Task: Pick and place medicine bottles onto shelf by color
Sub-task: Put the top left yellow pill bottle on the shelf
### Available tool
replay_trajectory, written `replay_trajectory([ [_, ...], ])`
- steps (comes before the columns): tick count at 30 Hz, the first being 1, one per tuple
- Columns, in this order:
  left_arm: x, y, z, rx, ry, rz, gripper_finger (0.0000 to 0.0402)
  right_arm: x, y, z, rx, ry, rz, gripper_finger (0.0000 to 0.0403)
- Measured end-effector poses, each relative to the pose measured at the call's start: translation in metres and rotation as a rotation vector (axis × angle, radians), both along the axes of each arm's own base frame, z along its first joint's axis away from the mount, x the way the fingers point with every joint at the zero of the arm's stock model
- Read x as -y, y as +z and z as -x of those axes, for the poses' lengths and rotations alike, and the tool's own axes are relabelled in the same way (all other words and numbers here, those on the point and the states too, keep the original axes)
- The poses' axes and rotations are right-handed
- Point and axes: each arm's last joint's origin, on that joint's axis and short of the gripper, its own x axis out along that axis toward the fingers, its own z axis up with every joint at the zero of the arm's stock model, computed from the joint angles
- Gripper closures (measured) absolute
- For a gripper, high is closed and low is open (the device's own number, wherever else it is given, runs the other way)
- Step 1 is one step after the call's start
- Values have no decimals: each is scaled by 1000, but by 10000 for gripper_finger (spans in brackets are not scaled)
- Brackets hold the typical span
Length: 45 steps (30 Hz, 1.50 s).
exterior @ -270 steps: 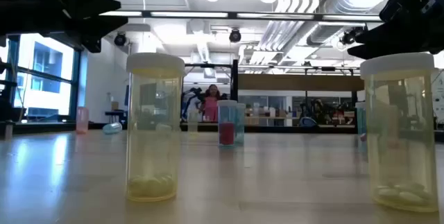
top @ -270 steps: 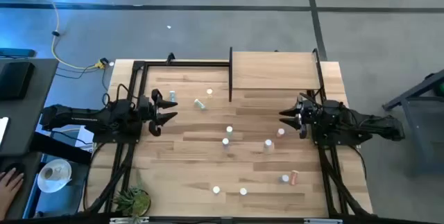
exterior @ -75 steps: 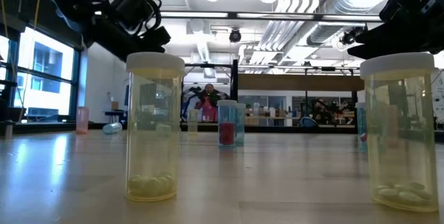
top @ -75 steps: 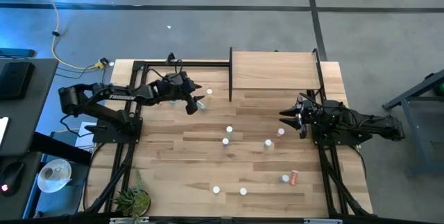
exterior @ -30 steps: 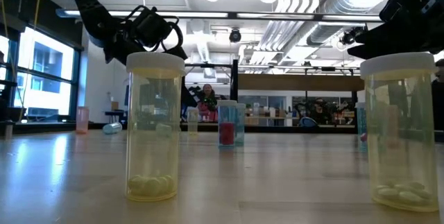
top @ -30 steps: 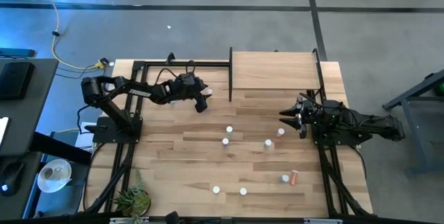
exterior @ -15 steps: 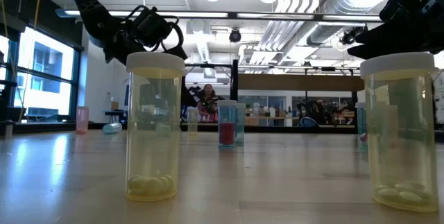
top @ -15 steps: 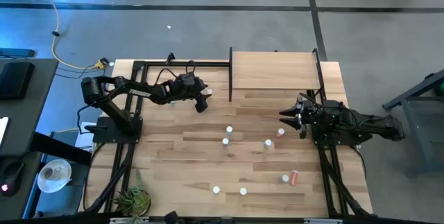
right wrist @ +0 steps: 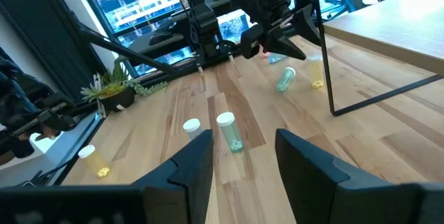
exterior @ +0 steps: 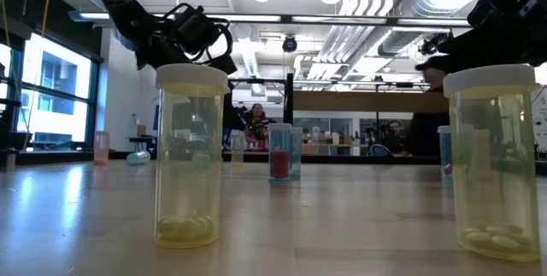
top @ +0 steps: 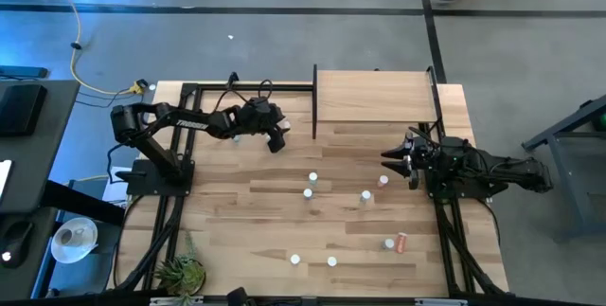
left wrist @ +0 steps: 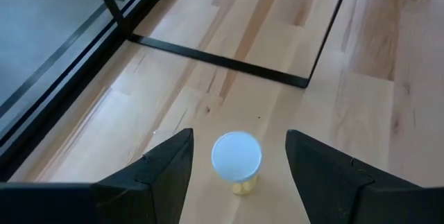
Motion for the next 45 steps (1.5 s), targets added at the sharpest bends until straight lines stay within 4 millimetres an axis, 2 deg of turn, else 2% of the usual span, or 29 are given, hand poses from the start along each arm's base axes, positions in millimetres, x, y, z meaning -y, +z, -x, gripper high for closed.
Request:
replay_trajectory([
  [21,-2,-5,1,-20,38,21,183,0,0,0,0,0,0,256],
  [35,-6,-29,-5,-54,37,32,184,0,0,0,0,0,0,256],
  [45,-6,-26,-5,-51,19,9,183,0,0,0,0,0,0,256],
])
